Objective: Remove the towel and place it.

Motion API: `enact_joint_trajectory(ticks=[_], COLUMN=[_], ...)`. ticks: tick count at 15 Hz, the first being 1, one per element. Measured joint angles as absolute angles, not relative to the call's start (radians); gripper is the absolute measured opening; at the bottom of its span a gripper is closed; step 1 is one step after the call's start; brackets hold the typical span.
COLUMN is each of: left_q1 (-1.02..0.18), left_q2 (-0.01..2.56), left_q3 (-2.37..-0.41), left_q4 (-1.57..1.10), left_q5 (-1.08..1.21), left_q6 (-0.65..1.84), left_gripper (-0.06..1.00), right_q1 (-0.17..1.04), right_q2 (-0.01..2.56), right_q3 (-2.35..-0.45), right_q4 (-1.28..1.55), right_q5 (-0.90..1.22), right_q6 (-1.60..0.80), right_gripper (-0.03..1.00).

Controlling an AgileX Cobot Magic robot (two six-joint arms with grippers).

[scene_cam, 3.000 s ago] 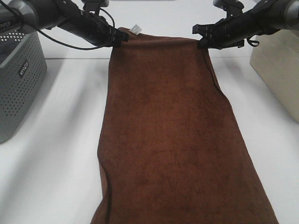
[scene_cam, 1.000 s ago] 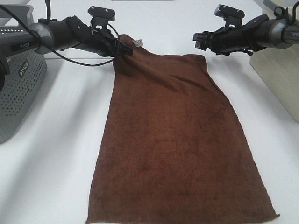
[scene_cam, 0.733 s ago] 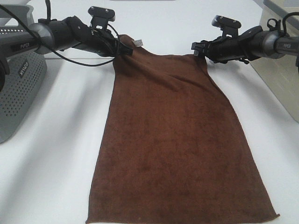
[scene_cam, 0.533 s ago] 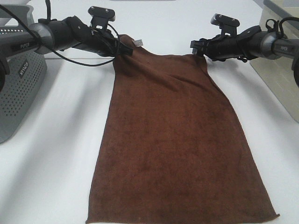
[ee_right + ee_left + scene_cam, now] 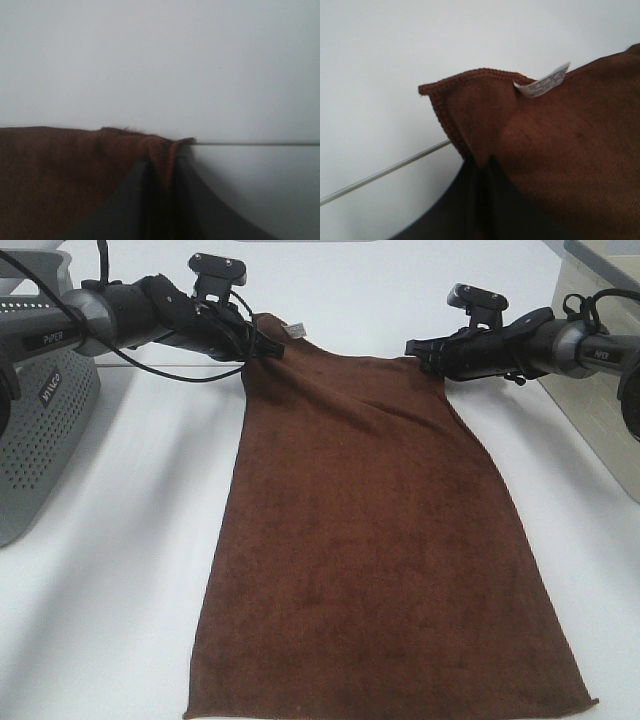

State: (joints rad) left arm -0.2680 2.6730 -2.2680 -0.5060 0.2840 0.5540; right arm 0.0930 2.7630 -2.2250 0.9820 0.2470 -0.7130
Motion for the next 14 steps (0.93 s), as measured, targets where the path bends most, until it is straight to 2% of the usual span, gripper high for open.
enact_joint_trajectory(ticks=[1, 2, 7, 14], left_q1=[-0.268, -0.268, -0.268, -0.268], left_q2=[2.673, 2.673, 2.673, 2.673], left_q3=[-2.268, -2.268, -2.268, -2.268], left_q4=[-0.506, -0.506, -0.504, -0.494], left_q5=[0.284, 0.284, 0.284, 0.295], left_q6=[0.554, 0.554, 0.554, 0.554], left_gripper=[0.0, 0.0, 0.0, 0.0], right_q1=[0.093, 0.096, 0.116, 0.115], right_q2=[2.764, 2.764, 2.762, 2.74], right_q3=[-2.225, -2.225, -2.225, -2.225], right_q4=[0.982, 0.982, 0.98, 0.842], right_q5=[0.248, 0.249, 0.189, 0.161], right_q6=[-0.733, -0.76, -0.912, -0.936], right_gripper=[0.04, 0.01, 0.01, 0.01])
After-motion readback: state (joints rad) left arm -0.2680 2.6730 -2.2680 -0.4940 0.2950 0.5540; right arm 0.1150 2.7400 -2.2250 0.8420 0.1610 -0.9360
